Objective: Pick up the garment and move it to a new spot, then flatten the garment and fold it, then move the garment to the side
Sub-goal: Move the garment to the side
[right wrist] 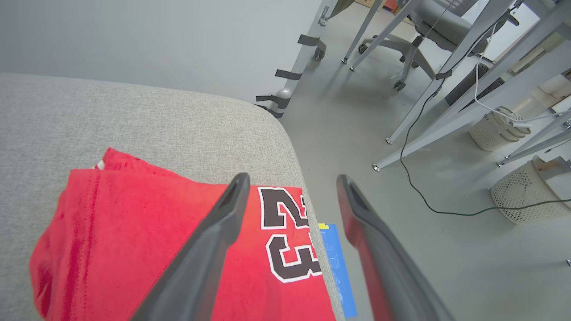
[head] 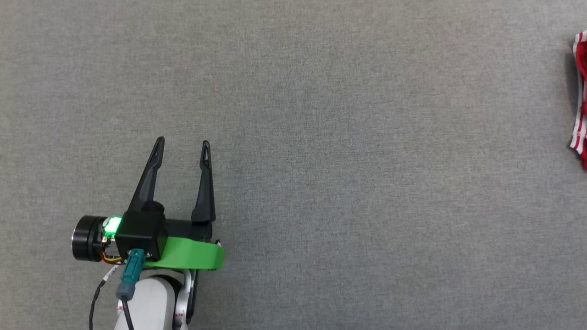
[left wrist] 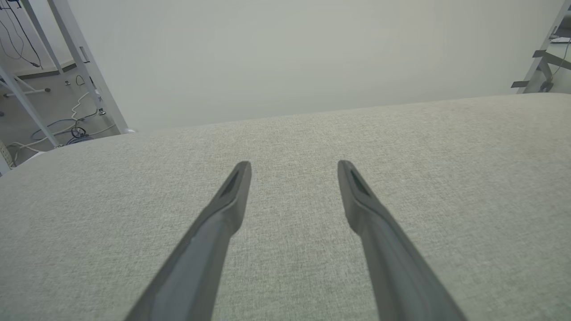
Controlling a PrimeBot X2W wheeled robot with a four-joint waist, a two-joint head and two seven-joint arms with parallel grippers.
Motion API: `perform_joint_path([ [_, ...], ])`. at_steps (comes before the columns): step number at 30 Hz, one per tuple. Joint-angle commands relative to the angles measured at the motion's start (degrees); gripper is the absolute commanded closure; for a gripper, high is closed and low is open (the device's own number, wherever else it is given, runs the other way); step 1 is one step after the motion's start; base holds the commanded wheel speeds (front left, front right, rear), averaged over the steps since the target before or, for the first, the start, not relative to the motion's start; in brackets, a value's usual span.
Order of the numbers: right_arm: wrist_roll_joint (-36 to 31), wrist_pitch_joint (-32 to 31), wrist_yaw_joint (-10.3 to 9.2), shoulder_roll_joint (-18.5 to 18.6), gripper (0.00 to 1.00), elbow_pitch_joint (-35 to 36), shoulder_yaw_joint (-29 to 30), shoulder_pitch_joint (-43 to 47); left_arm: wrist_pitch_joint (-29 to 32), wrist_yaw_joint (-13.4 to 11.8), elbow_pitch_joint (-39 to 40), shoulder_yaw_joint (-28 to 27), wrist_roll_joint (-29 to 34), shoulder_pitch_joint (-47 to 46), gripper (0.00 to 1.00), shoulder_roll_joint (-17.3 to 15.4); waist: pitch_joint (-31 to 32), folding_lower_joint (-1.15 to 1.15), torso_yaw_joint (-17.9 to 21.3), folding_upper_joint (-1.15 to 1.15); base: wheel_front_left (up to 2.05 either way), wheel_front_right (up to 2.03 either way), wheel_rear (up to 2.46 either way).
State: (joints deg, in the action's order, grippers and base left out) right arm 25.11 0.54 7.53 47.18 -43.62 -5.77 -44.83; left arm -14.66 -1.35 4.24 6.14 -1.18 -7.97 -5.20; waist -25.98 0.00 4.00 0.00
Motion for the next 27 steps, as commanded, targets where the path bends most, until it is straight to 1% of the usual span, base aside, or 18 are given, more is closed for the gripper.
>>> perform_joint_path([
  [1, -1.05, 1.99, -0.04, -0.92, 0.0, 0.81, 0.3, 1.23, -0.34, -0.38, -0.27, -0.4, -0.56, 0.83, 0.0, 0.1, 4.47, 0.0, -0.06, 0.0, 0.0, 0.0, 0.0],
  [4, -2.8, 6.92, -0.04, -3.1, 0.0, 2.73, 1.76, 2.17, -0.34, -0.46, -0.58, -0.77, -0.8, 1.91, 0.0, 0.23, 6.53, 0.0, -0.41, 0.0, 0.0, 0.0, 0.0],
  [7, -5.49, 11.21, -0.04, -6.88, 0.0, 5.04, 3.9, 3.37, -0.34, -0.53, -1.01, -1.26, -1.1, 3.02, 0.0, 0.39, 8.92, 0.0, -0.96, 0.0, 0.0, 0.0, 0.0],
  [9, -7.92, 12.76, -0.04, -10.0, 0.0, 7.53, 5.47, 4.3, -0.34, -0.53, -1.37, -1.53, -1.23, 3.7, 0.0, 0.49, 10.48, 0.0, -1.52, 0.0, 0.0, 0.0, 0.0],
  [10, -8.65, 13.1, -0.04, -11.04, 0.0, 8.59, 5.95, 4.73, -0.34, -0.57, -1.44, -1.67, -1.26, 3.99, 0.0, 0.52, 10.83, 0.0, -1.64, 0.0, 0.0, 0.0, 0.0],
  [11, -10.14, 13.65, -0.04, -13.15, 0.0, 10.97, 6.75, 5.76, -0.34, -0.76, -1.55, -2.04, -1.38, 4.5, 0.0, 0.61, 11.71, 0.0, -1.97, 0.0, 0.0, 0.0, 0.0],
  [14, -12.97, 14.25, -0.04, -17.49, 0.0, 17.5, 8.18, 8.51, -0.34, -1.01, -1.76, -3.0, -1.67, 5.65, 0.0, 0.73, 13.26, 0.0, -2.62, 0.0, 0.0, 0.0, 0.0],
  [18, -14.92, 14.42, -0.04, -23.28, 0.0, 27.31, 8.18, 13.08, -0.34, -0.83, -2.1, -3.88, -1.8, 7.24, 0.0, 0.84, 15.15, 0.0, -3.18, 0.0, 0.0, 0.0, 0.0],
  [21, -16.23, 14.43, -0.04, -27.45, 0.0, 33.97, 6.95, 17.64, -0.34, -0.56, -2.58, -3.88, -1.78, 8.02, 0.0, 1.02, 16.53, 0.0, -4.0, 0.0, 0.0, 0.0, 0.0],
  [23, -16.8, 14.44, -0.04, -29.58, 0.0, 36.75, 5.74, 20.56, -0.34, -0.36, -2.94, -3.96, -1.87, 8.27, 0.0, 1.12, 17.31, 0.0, -4.43, 0.0, 0.0, 0.0, 0.0],
  [27, -17.05, 14.44, -0.04, -32.38, 0.0, 39.01, 3.55, 25.62, -0.34, -0.07, -3.65, -4.1, -1.86, 8.84, 0.0, 1.3, 18.84, 0.0, -5.29, 0.0, 0.0, 0.0, 0.0],
])
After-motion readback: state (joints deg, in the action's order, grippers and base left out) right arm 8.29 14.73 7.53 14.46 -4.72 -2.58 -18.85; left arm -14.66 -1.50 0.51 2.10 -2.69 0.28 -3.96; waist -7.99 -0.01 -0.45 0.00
